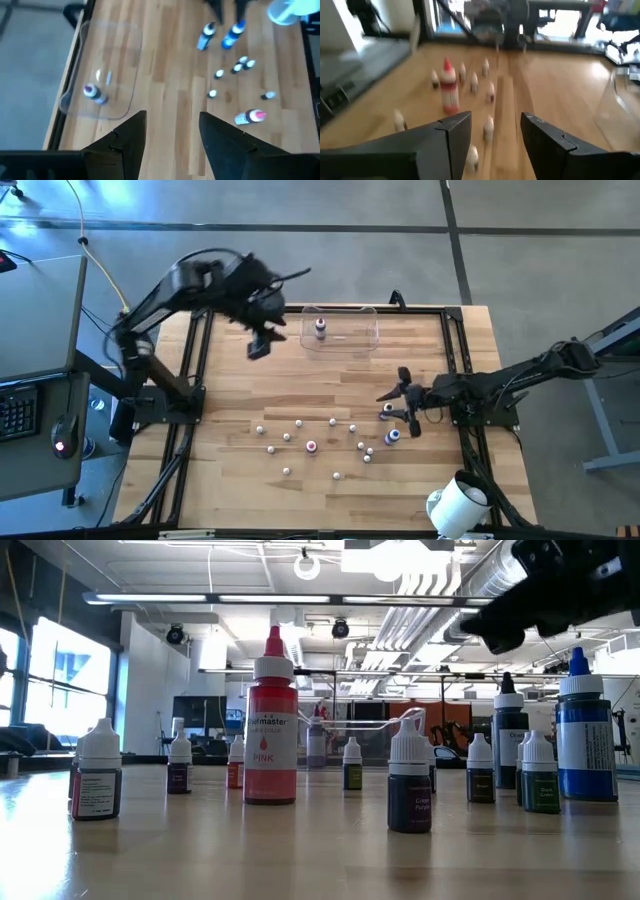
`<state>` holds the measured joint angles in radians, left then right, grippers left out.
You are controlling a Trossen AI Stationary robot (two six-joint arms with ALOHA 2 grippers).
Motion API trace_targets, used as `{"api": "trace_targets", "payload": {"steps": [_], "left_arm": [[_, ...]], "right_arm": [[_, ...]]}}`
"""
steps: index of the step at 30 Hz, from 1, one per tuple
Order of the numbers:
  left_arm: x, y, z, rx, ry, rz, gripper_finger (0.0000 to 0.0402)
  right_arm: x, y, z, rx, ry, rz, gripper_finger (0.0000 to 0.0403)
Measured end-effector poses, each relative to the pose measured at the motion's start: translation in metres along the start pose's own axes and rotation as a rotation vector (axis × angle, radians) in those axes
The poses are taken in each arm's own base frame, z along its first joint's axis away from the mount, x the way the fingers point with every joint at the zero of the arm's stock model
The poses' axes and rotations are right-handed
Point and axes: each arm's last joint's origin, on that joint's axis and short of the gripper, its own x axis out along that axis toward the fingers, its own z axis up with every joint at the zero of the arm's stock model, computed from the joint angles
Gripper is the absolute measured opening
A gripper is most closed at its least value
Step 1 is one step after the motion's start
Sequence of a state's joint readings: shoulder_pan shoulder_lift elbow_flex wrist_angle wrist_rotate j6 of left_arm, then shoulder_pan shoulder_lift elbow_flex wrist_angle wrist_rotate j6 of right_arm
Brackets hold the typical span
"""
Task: Pick & Place food coloring
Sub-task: Put the black food coloring into the transparent bin
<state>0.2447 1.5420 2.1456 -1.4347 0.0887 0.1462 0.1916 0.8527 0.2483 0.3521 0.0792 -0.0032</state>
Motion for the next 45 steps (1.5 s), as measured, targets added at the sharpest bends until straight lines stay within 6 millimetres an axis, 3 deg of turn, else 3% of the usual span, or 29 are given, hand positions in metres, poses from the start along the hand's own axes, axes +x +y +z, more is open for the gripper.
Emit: {"api": "trace_targets", "payload": {"steps": [3, 6, 11, 16, 21, 26, 45], "left_arm": [[-0.004, -0.02, -0.015, 0.044, -0.09, -0.014, 0.0179], [0.005, -0.032, -0.039, 0.076, -0.164, -0.021, 0.0179], [0.044, -0.038, -0.089, 0.072, -0.329, -0.038, 0.0179], [0.091, -0.041, -0.139, 0.054, -0.449, -0.08, 0.0179], [0.132, -0.043, -0.173, 0.019, -0.517, -0.086, 0.0179], [0.151, -0.044, -0.19, -0.025, -0.541, -0.098, 0.0179], [0.15, -0.044, -0.188, -0.016, -0.592, -0.11, 0.0179]], "right_arm": [[0.003, 0.002, -0.008, -0.006, 0.069, -0.047, 0.0165], [0.005, 0.003, -0.011, -0.006, 0.09, -0.095, 0.0165], [0.005, 0.001, -0.011, -0.023, 0.091, -0.133, 0.0165], [0.005, 0.004, -0.014, 0.004, 0.124, -0.057, 0.0165], [0.005, 0.004, -0.015, -0.001, 0.137, -0.039, 0.0165], [0.003, 0.004, -0.023, 0.006, 0.212, -0.046, 0.0165], [0.0, 0.002, -0.036, 0.064, 0.347, -0.1, 0.0164]]}}
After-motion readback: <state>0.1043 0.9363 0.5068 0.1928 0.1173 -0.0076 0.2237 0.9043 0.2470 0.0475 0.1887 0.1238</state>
